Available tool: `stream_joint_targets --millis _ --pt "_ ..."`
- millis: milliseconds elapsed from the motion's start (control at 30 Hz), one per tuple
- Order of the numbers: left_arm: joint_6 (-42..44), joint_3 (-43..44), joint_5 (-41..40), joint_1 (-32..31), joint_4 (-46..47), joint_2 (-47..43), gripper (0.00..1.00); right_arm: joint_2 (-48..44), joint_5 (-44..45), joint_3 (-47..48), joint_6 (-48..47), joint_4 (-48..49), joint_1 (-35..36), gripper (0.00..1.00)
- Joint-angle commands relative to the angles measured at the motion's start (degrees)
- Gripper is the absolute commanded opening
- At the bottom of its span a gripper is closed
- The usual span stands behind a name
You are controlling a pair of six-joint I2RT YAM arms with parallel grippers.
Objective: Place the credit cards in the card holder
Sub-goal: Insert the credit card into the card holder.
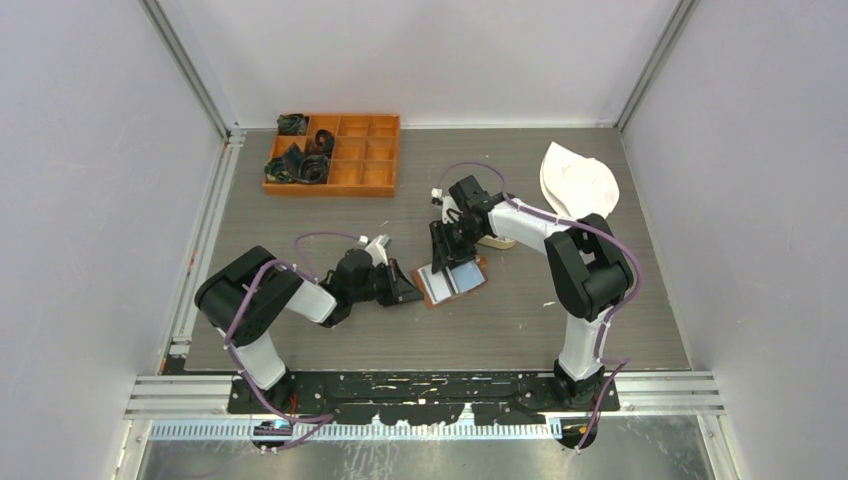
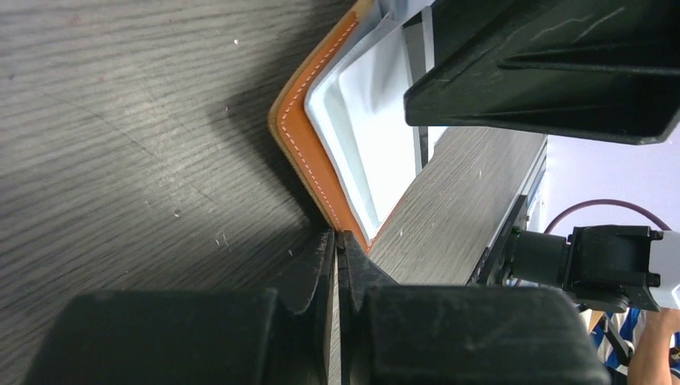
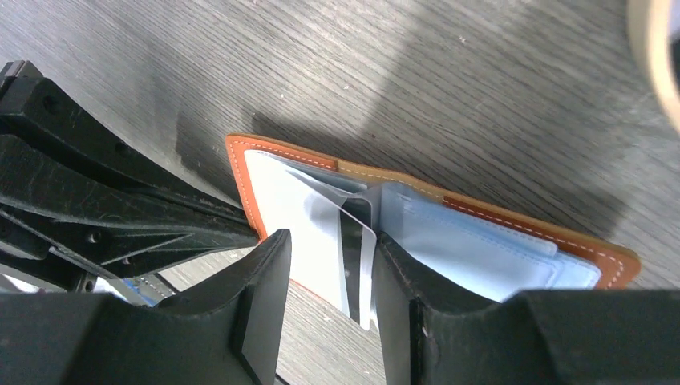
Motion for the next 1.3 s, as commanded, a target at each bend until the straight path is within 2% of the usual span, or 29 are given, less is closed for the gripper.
stream_joint_targets --millis 0,300,500,767,867,967,1033,1267 --pt "-0.36 -0.32 -1.81 -0.11 5.19 0.19 0.05 -5.24 4.36 0.54 -2.65 -0.30 0.56 0.47" --pt "-0.54 -0.30 -1.31 -0.10 5.70 -0.63 0.10 -1.05 2.88 2.42 -2.34 -3.14 0.61 0.48" --pt "0.35 -0.65 -1.78 -0.11 4.23 -2.07 0.13 -2.03 11.14 3.26 -4.10 -4.12 0.37 0.48" --pt "1.96 -1.62 -2.05 -0.02 4.34 -5.27 0.20 -3.47 7.51 3.81 -5.56 -5.71 -0.20 0.49" --pt "2.80 -1.66 -2.89 0.07 2.36 -7.28 0.21 -4.23 9.07 3.44 -6.27 -5.70 -0.23 0.44" --pt "3.71 -0.94 -3.46 0.10 -0.92 -8.64 0.21 -4.28 10.81 3.35 -7.15 -5.86 -0.17 0.24" --pt "4.29 0.21 -3.54 0.21 -3.30 -9.03 0.21 -4.13 11.44 3.33 -7.45 -5.97 -0.15 0.16" --pt "6.49 4.97 -4.46 0.17 -11.97 -7.12 0.21 -2.56 13.09 3.49 -8.15 -6.85 -0.10 0.07"
